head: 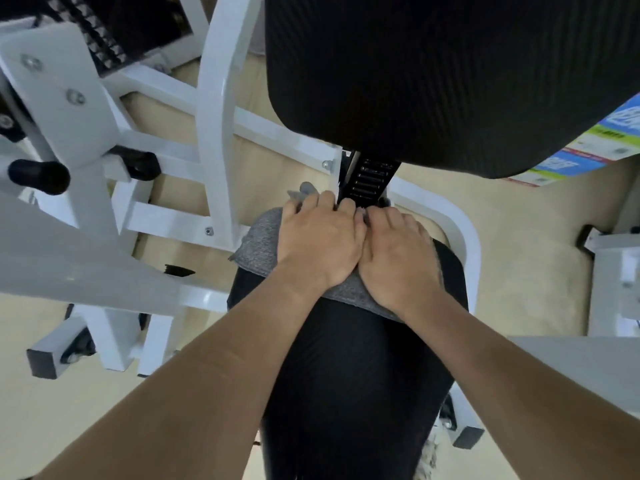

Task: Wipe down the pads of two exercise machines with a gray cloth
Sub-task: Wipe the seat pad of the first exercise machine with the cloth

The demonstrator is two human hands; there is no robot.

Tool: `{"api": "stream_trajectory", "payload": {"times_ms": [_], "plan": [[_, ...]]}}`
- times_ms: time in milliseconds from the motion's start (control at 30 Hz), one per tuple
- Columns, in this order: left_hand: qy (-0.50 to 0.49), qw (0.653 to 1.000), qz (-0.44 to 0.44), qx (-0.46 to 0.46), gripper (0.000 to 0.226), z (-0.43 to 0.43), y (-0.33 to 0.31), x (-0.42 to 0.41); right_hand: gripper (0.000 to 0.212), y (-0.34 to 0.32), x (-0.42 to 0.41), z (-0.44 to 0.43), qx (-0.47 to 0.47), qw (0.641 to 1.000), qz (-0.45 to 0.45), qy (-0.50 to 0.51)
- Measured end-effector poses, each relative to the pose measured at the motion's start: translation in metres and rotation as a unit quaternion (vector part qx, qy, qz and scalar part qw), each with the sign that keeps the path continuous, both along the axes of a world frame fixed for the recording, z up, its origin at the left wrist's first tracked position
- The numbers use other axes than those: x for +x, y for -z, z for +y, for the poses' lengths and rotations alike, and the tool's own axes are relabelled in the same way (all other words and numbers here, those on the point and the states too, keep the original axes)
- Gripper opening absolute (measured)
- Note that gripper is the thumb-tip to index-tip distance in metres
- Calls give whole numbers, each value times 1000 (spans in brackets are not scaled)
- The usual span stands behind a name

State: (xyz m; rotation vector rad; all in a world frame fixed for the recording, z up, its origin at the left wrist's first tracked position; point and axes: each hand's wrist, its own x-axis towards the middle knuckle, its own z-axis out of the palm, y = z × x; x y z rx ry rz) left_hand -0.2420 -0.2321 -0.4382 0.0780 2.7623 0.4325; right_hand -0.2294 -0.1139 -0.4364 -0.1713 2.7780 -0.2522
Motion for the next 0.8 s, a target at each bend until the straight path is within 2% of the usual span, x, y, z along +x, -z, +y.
{"api": "stream_trajectory", "payload": {"times_ms": [100, 200, 267, 433, 533, 667, 733, 800], "plan": [[-75, 997, -15, 28, 43, -36, 0, 4, 41, -3, -3, -43, -2, 1000, 7, 3], [-144, 987, -31, 62, 51, -90, 12, 25, 38, 3, -8, -101, -42, 997, -3, -63], [-153, 984, -48, 80, 52, -112, 13, 38, 34, 5, -12, -125, -47, 992, -8, -118], [-191, 973, -33, 127, 34, -100, 5, 29, 37, 3, -9, -106, -82, 990, 16, -111], [-147, 983, -29, 106, 37, -72, -3, 21, 40, 0, -4, -75, -78, 993, 29, -82], [-22, 999, -3, -45, 35, -29, -8, 12, 41, -2, -3, -30, -67, 995, 11, -70], [35, 998, 24, -37, 36, -4, -7, 3, 38, -2, -3, -3, -44, 998, 6, -51], [83, 996, 29, 5, 47, 26, -5, -3, 39, 1, 0, 26, -24, 999, 3, -25]]}}
